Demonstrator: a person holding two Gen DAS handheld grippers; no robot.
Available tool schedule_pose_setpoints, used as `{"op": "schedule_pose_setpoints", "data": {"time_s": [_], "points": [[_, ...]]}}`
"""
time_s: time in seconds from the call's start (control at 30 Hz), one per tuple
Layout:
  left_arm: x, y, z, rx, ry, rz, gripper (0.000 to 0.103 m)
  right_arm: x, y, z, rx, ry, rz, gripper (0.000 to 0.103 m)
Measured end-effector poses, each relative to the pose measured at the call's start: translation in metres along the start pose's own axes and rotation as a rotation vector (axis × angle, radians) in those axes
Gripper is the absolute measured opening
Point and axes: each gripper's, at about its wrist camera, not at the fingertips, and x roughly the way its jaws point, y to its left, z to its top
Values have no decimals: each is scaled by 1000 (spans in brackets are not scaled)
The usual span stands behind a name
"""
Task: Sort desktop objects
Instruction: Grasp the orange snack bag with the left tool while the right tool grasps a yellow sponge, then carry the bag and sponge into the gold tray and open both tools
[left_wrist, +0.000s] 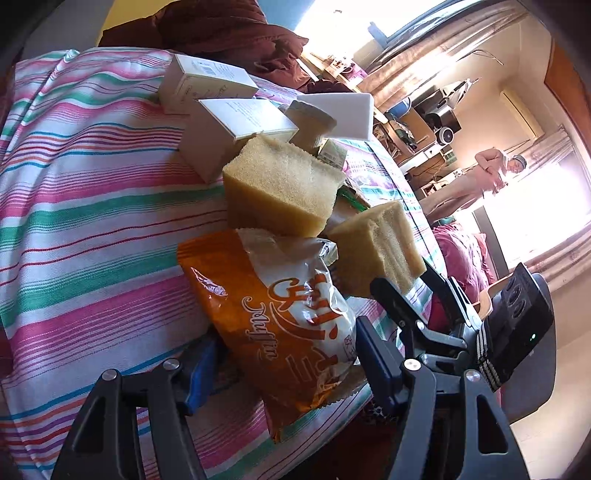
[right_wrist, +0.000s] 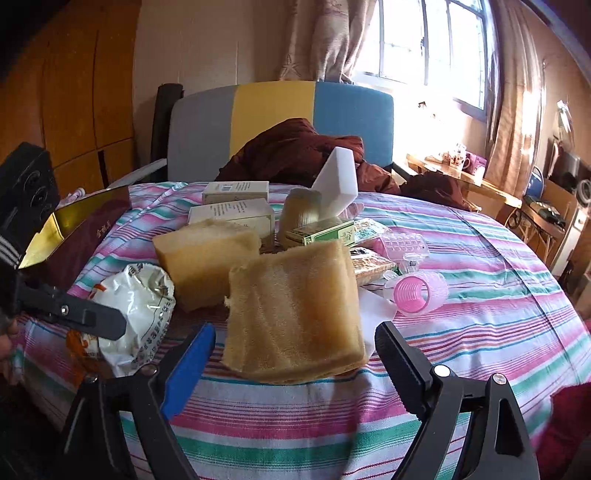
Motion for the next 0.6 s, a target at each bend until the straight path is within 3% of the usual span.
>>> {"op": "schedule_pose_setpoints", "data": {"time_s": [0.27,0.37,0.6], "points": [[6,-16,-5,67,-2,65,71,12,-1,0,9,19,-5,92],[5,-20,-9,100,-22,85,70,16,3,-2,0,26,-6,76],[-8,-30,-22,201,-62,127,66,-1,-1,-4,73,19,-2,72]]}}
